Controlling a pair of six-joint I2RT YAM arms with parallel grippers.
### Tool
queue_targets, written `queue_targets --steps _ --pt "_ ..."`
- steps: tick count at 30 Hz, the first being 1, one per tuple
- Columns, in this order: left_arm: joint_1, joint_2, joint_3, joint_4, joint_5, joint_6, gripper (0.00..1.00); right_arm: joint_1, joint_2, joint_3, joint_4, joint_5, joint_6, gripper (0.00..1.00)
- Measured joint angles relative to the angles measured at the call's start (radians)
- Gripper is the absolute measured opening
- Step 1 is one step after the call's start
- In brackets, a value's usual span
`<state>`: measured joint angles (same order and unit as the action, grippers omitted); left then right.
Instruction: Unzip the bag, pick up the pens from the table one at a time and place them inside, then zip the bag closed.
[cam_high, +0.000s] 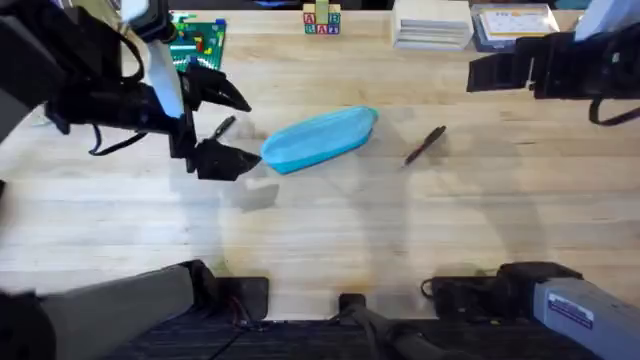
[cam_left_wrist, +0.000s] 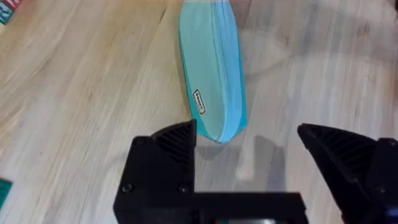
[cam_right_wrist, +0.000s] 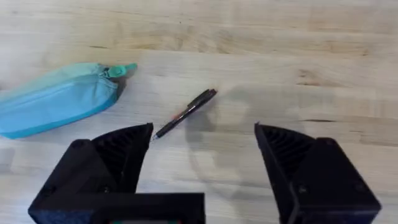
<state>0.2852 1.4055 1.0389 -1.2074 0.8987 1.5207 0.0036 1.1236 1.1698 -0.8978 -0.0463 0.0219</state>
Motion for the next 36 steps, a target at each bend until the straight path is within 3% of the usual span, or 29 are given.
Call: queue_targets --steps 16,36 --pt "0.0 0.217 0.0 0.026 0.08 0.163 0.993 0.0 0.0 0.0 0.0 0.0 0.0 0.998" --pt "0.0 0.381 0.004 0.116 0.219 0.185 0.993 0.0 0.0 0.0 0.0 0.0 0.0 0.997"
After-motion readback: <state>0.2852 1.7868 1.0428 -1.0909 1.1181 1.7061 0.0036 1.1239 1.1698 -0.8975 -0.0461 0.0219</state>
